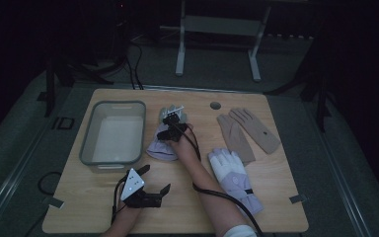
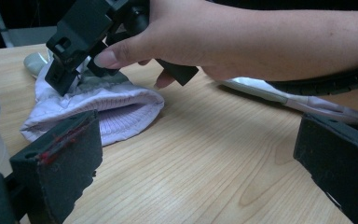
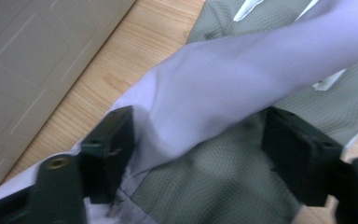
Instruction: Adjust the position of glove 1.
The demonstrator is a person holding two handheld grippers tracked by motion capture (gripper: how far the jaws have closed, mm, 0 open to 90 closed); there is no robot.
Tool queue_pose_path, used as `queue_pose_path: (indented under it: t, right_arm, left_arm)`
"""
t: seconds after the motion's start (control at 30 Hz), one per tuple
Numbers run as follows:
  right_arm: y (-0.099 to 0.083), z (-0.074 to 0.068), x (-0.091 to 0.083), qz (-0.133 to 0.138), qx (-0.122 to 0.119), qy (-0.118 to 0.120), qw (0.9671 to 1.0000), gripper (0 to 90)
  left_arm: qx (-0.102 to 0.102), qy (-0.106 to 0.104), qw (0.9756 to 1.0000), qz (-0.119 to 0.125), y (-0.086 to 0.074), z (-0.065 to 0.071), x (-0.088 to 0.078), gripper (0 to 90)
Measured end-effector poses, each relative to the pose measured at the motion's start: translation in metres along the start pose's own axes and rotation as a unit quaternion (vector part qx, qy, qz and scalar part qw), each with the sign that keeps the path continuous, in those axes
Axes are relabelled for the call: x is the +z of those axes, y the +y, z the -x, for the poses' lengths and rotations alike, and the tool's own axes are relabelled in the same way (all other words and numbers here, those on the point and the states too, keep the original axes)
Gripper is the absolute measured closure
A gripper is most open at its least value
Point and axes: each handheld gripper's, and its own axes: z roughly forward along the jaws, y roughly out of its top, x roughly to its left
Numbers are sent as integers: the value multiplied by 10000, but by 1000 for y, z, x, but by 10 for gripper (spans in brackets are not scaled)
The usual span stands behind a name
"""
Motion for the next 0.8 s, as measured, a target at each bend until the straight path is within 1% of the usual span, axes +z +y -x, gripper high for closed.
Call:
queue_pose_path:
  t: [0.03, 0.07, 0.1, 0.13, 0.17, 0.2, 0.23, 0.3, 0.33, 0.4, 0.43, 0.47, 0.53, 0.6, 0.7, 0.73, 0.77, 0.8]
  right_arm:
    - [0, 0, 0, 6, -51, 27, 10000, 311]
    - [0, 0, 0, 6, -51, 27, 10000, 311]
    - [0, 1, 0, 26, -40, 76, 10000, 334]
    - [0, 4, 0, 34, 11, 155, 9999, 399]
    - [0, 4, 0, 34, 11, 155, 9999, 399]
    - [0, 7, -1, 19, 101, 211, 9997, 476]
    - [0, 7, -1, 19, 101, 211, 9997, 476]
    - [0, 8, -2, 6, 15, 250, 9997, 544]
    - [0, 7, -2, -33, -35, 256, 9997, 598]
    - [2, 7, -4, -92, -18, 269, 9996, 672]
    - [3, 7, -5, -125, -47, 300, 9995, 735]
    - [3, 7, -5, -125, -47, 300, 9995, 735]
    - [3, 8, -9, -143, -50, 345, 9993, 775]
    - [4, 9, -15, -117, -173, 309, 9993, 797]
    - [5, 14, -27, -61, -194, 259, 9995, 807]
    - [5, 15, -33, -15, -259, 224, 9994, 808]
    - [5, 18, -46, 80, -333, 175, 9993, 808]
    - [5, 18, -46, 80, -333, 175, 9993, 808]
  left_arm:
    - [12, 5, 10000, -9, 0, 0, 0, 15]
    - [37, 8, 10000, -14, 0, 1, 0, 15]
    - [57, 14, 10000, -14, 0, 1, 0, 15]
    - [73, 16, 10000, -17, 0, 2, 0, 15]
    - [71, 17, 10000, -18, 0, 2, 0, 15]
    - [55, 20, 10000, -15, 0, 1, 0, 15]
    - [44, 17, 10000, -25, 0, 1, 0, 15]
    - [13, 18, 10000, -27, 0, 0, 0, 15]
    - [8, 16, 10000, -26, 0, 0, 0, 15]
    - [15, 17, 10000, -27, 0, 0, 0, 15]
    - [24, 16, 10000, -29, 0, 1, 0, 15]
    - [29, 15, 10000, -29, 0, 1, 0, 15]
    - [22, 14, 10000, -30, 0, 1, 0, 14]
    - [-1, 13, 10000, -26, 0, 0, 0, 15]
    - [-31, 9, 10000, -17, 0, -1, 0, 15]
    - [-30, 12, 10000, -16, 0, -1, 0, 14]
    - [-29, 13, 10000, -18, 0, -1, 1, 15]
    - [-27, 14, 10000, -17, 0, -1, 1, 15]
